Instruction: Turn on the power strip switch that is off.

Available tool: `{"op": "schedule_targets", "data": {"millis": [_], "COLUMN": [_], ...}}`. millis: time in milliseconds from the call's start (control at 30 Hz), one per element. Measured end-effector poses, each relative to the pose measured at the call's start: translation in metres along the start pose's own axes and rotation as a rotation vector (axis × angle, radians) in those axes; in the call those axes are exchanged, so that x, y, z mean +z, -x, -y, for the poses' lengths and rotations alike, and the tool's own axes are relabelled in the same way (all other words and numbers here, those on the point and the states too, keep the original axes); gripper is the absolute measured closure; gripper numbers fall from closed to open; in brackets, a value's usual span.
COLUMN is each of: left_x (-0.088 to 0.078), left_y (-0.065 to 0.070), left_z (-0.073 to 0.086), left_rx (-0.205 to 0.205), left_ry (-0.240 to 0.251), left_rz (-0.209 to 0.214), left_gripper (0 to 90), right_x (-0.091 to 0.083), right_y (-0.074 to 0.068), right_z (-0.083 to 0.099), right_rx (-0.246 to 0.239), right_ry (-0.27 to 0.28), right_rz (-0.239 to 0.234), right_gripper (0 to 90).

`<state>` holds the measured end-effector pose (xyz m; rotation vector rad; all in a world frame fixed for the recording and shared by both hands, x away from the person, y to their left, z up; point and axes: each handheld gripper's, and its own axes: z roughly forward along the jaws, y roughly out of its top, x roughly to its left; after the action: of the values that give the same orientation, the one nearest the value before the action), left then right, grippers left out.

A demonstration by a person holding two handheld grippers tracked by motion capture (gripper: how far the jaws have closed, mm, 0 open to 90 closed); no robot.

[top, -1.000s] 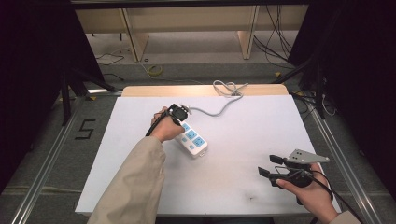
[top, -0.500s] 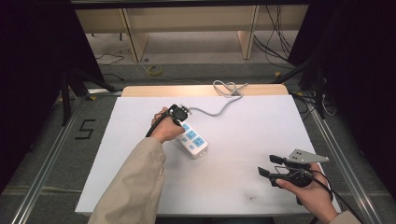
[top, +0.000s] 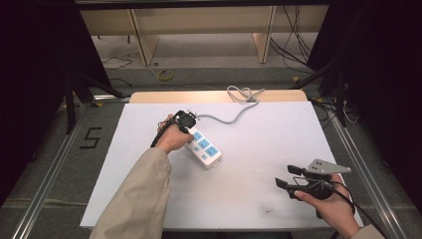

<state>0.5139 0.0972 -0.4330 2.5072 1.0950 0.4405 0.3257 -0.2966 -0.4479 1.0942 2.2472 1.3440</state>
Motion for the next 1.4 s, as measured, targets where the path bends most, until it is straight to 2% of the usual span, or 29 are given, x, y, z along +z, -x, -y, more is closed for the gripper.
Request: {"op": "schedule_targets", "data": {"millis": [67,100,167,300,467,567,633,733,800,867,933,1033,1133,1267,1400], "left_x": [-0.005,-0.009,-0.014,-0.025,-0.038,-0.043,-0.049,-0.054,-0.058,-0.06,-0.061,-0.064,-0.069,-0.076,-0.08], "left_y": [-0.002,-0.003,-0.005,-0.007,-0.011,-0.015,-0.018,-0.019,-0.019,-0.018,-0.016,-0.013,-0.009,-0.002,0.006], "left_z": [0.001,0.002,0.003,0.01,0.023,0.031,0.037,0.046,0.052,0.059,0.065,0.075,0.082,0.091,0.1], "left_rx": [-0.017,-0.005,-0.02,-0.075,-0.116,-0.172,-0.22,-0.251,-0.284,-0.299,-0.306,-0.302,-0.32,-0.309,-0.258], "left_ry": [0.036,0.041,0.066,0.126,0.201,0.246,0.279,0.329,0.366,0.403,0.435,0.461,0.488,0.528,0.537], "left_rz": [-0.003,-0.008,-0.01,-0.01,-0.01,-0.012,-0.007,-0.001,0.019,0.029,0.041,0.077,0.119,0.12,0.095], "left_gripper": [79.9,78.7,75.5,62.0,44.2,32.9,28.9,24.3,19.7,19.4,19.2,18.4,17.3,16.8,16.1], "right_x": [0.0,0.0,0.0,0.0,0.0,0.001,0.001,0.001,0.001,0.001,0.001,0.001,0.001,0.001,0.001], "right_y": [0.0,0.0,0.0,0.0,0.0,0.0,0.0,0.0,0.001,0.001,0.001,0.0,0.0,0.0,0.0], "right_z": [0.0,0.0,0.0,0.0,0.0,0.0,0.0,0.0,0.0,0.0,0.0,0.0,0.0,0.0,0.0], "right_rx": [0.001,0.0,0.0,0.0,0.0,0.001,0.0,0.001,0.001,0.001,-0.001,-0.001,-0.002,-0.003,-0.005], "right_ry": [-0.001,-0.002,-0.002,-0.001,-0.003,-0.005,-0.007,-0.006,-0.007,-0.007,-0.007,-0.008,-0.009,-0.009,-0.007], "right_rz": [0.001,0.001,0.002,0.003,0.003,0.003,0.004,0.005,0.005,0.005,0.005,0.005,0.004,0.004,0.003], "right_gripper": [30.6,30.6,30.6,30.6,30.6,30.6,30.6,30.6,30.6,30.5,30.5,30.4,30.2,30.1,30.0]}}
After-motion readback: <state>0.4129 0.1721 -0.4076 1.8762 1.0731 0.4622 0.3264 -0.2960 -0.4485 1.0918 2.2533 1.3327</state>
